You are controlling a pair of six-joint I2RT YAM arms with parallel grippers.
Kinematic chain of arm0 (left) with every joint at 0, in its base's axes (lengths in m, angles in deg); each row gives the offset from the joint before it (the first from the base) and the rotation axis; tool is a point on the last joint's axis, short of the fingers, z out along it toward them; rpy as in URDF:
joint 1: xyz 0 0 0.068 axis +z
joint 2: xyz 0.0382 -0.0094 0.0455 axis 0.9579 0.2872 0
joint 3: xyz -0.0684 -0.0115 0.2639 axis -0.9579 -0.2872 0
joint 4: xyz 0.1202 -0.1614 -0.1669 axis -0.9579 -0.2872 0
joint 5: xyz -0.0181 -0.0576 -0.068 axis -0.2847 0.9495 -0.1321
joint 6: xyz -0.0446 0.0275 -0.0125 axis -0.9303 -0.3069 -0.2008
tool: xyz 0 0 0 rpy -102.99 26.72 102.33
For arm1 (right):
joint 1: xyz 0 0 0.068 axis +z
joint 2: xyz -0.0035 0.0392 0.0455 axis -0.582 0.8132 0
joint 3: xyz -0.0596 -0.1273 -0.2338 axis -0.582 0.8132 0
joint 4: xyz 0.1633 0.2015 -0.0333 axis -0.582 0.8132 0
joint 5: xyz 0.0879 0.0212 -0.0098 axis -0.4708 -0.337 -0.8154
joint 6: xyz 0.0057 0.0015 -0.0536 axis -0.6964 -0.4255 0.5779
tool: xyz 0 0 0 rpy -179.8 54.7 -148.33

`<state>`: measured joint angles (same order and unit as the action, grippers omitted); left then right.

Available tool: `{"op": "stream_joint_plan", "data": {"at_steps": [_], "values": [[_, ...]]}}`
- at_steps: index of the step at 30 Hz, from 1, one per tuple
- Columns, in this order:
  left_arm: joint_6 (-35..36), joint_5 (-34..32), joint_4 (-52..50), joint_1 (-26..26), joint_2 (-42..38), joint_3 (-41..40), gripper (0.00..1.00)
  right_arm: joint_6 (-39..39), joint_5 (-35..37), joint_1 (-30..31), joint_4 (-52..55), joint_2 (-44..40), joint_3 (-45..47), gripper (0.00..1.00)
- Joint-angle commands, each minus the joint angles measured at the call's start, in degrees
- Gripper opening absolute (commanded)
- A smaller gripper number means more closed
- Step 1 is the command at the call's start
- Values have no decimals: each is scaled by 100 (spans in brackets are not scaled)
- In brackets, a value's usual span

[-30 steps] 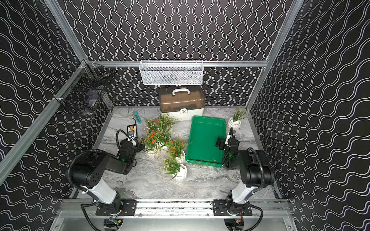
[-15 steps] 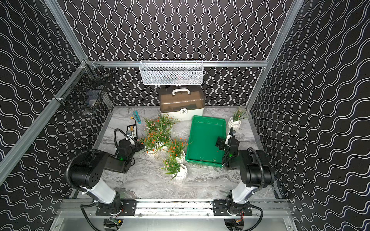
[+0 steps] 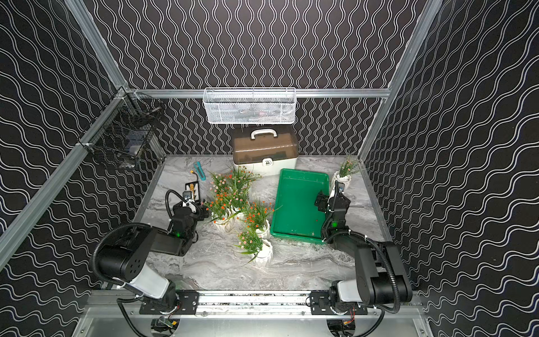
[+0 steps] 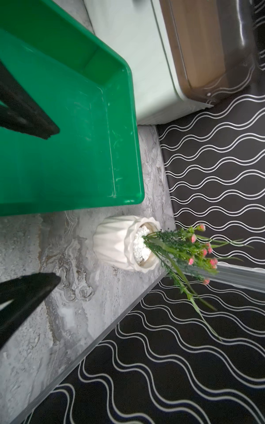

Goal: Put the potted gypsophila into the storage box
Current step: Pick up the baby's breath potted plant from the center of the board.

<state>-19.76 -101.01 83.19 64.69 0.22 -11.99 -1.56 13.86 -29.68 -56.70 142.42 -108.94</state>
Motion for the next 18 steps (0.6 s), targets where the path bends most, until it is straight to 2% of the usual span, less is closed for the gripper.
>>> {"op": "stream_joint_plan", "data": {"at_steps": [1,3,6,8,10,13,16,18], "values": [[83,-212,-1010,-30,-486,303,96,-24,-29,67,468,-148,-199,94],[299,-233,-1070,-152,-687,324,96,-119,-64,115,993,-292,-421,94],[434,-918,-1720,-443,-1228,562,97,-213,7,255,1597,-628,-688,91],[82,-1070,-2735,-512,-1878,811,97,-431,-152,287,2119,-897,-885,88],[-738,-1169,-4102,-529,-2576,1220,97,-769,-424,302,2868,-1161,-1199,84],[-1819,-514,-5615,-537,-3321,1805,95,-1183,-1002,323,4031,-1532,-1721,76],[-2355,321,-6560,-536,-3757,2194,94,-1354,-1620,375,5063,-1961,-2081,73],[-2473,984,-6992,-536,-3918,2385,94,-1321,-1968,384,5490,-2264,-2167,73]]}}
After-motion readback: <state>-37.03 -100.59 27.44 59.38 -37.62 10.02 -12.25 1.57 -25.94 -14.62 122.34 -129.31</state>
